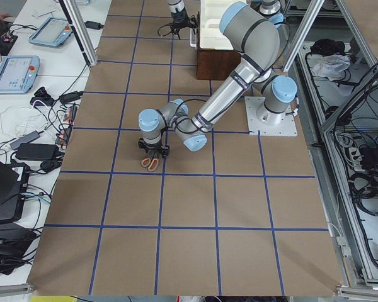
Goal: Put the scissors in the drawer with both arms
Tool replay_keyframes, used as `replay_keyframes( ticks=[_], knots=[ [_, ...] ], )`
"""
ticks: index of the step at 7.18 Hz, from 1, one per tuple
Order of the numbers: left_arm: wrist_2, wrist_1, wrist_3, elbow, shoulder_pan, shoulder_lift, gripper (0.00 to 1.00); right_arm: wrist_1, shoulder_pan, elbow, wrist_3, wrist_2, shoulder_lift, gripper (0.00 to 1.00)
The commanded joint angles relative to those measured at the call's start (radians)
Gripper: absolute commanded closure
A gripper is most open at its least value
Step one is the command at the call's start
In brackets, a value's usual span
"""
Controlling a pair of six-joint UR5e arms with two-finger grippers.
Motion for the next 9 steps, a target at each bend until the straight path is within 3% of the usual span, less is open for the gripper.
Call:
replay_keyframes(
  ticks=[1,2,3,4,5,7,9],
  knots=[
    [0.002,0.005,-0.008,0.002,-0.001,-0.016,0.19,-0.005,0.0,0.006,0.001,0.003,0.022,0.04],
    [0.004,0.005,-0.006,0.004,-0.001,-0.016,0.26,-0.008,0.0,0.008,0.001,0.001,0.031,0.04],
    [0.007,0.022,-0.003,0.005,-0.001,-0.015,0.41,-0.011,0.0,0.009,0.001,0.001,0.038,0.04],
    [0.009,0.036,0.002,0.005,-0.002,-0.015,0.51,-0.013,0.0,0.011,0.0,0.001,0.041,0.14],
    [0.009,0.036,0.002,0.005,-0.001,-0.015,0.51,-0.013,0.0,0.011,0.0,0.0,0.041,0.34],
    [0.009,0.036,0.005,0.005,-0.002,-0.011,0.6,-0.013,0.0,0.009,0.006,0.0,0.041,0.49],
    [0.024,0.034,0.005,0.005,-0.005,0.005,0.78,-0.013,0.0,0.008,0.014,-0.002,0.033,0.71]
  ],
)
